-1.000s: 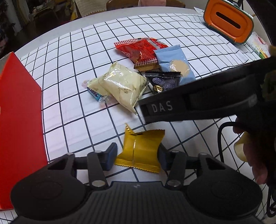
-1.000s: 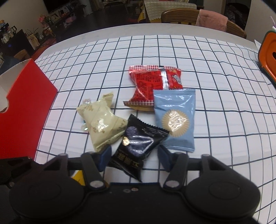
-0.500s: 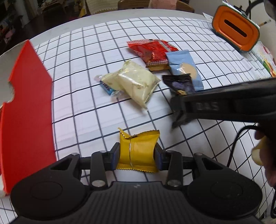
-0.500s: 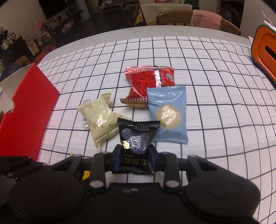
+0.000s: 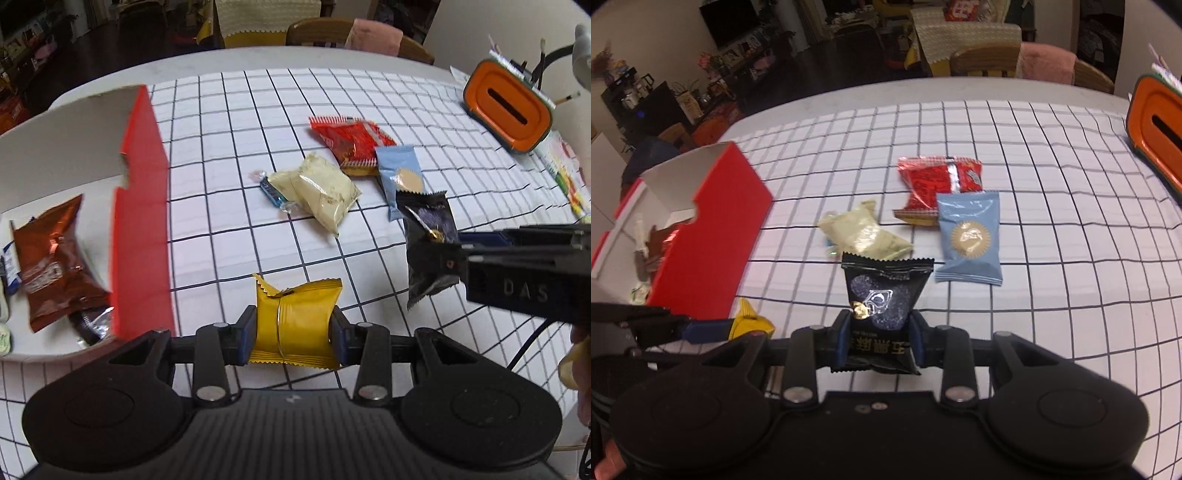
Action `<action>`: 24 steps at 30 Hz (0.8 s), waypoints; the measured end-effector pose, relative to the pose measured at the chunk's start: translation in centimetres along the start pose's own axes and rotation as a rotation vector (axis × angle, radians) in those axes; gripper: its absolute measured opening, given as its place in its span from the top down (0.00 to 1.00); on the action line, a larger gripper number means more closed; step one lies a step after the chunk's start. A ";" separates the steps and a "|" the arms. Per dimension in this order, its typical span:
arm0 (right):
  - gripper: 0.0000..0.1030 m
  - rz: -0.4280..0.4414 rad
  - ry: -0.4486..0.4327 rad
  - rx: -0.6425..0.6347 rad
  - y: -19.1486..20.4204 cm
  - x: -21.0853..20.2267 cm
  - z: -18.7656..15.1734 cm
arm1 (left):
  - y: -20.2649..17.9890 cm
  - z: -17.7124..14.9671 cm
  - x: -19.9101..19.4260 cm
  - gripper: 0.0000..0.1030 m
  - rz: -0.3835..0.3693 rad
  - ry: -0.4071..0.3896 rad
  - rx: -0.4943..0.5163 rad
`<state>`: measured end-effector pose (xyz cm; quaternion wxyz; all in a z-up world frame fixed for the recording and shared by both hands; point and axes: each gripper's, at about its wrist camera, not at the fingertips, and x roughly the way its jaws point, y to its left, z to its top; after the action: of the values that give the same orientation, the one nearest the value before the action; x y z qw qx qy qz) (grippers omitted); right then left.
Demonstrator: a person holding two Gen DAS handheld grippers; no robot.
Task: Organize snacks
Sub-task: 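Carry both wrappers over the red box and open both tools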
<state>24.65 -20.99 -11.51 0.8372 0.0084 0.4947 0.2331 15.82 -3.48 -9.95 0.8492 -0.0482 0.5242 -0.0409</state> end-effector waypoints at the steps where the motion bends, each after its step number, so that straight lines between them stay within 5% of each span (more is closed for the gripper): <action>1: 0.71 0.006 -0.004 -0.004 0.4 -0.5 -0.1 | 0.2 -0.1 -0.6 0.62 -0.003 -0.007 -0.002; 24: 0.71 0.069 -0.100 -0.146 11.3 -5.3 1.0 | 8.8 -0.2 -11.3 0.62 0.078 -0.175 -0.062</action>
<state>19.03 -12.87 -3.86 0.8507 -0.0239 0.4334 0.2965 10.76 6.58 -1.08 0.8908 -0.0574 0.4505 0.0128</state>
